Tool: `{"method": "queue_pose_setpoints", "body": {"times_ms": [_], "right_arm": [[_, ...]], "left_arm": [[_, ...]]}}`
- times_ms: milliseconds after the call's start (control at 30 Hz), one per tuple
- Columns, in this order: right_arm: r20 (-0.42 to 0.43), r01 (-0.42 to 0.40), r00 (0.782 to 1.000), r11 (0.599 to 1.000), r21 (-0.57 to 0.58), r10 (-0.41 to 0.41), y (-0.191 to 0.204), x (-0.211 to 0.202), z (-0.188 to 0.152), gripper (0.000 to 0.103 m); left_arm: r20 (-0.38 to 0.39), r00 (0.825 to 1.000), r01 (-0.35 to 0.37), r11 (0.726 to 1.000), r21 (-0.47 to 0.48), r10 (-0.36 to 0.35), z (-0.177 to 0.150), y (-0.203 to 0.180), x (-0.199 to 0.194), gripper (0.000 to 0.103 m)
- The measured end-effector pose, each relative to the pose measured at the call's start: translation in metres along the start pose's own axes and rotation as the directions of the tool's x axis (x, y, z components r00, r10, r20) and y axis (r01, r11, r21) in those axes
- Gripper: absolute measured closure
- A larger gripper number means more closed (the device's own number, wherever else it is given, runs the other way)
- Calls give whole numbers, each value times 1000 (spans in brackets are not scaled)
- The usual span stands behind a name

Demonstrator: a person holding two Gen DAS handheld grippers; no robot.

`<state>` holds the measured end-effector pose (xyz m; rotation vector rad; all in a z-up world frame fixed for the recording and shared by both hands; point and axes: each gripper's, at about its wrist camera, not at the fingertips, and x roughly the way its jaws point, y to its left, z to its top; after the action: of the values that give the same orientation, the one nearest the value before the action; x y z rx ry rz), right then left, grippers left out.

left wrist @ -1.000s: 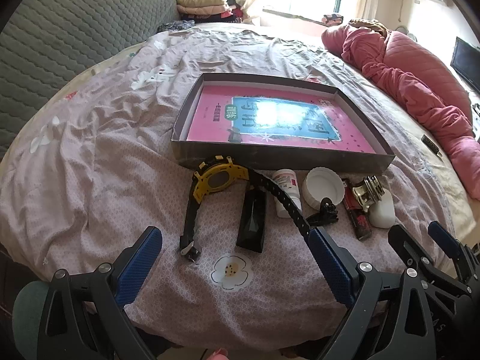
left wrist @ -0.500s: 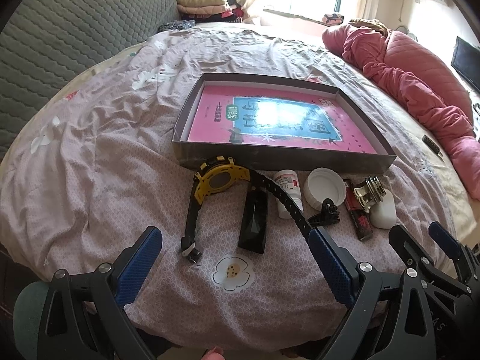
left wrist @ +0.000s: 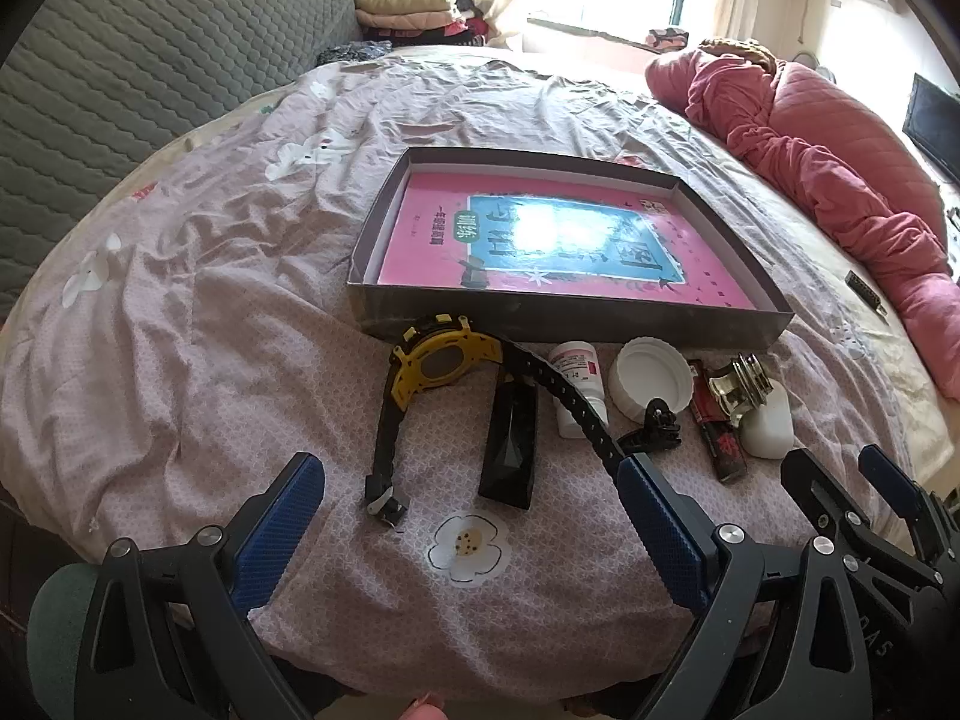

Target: Organize rigid objects

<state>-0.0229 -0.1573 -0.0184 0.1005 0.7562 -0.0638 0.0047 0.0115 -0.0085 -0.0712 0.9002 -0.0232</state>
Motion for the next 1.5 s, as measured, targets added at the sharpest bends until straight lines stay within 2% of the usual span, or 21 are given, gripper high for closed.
{"method": "queue_pose_setpoints", "body": {"times_ms": [867, 1233, 1400, 1500], "right_arm": [[1, -7, 1000, 1000, 12, 7, -2, 4, 2, 14], [8, -2, 1000, 1000, 1, 2, -1, 12, 7, 14], [15, 15, 1000, 1000, -7, -15, -3, 18, 11, 14], [5, 17, 1000, 1000, 7, -17, -7, 22, 12, 14]], "left_arm": [[15, 1000, -2, 999, -37, 3, 8, 20, 2, 4], [-36, 998, -45, 996, -81, 42, 22, 51, 25, 4], [-66, 998, -16, 998, -66, 12, 34, 56, 41, 4], [-71, 997, 7, 996, -90, -14, 40, 51, 45, 4]]}}
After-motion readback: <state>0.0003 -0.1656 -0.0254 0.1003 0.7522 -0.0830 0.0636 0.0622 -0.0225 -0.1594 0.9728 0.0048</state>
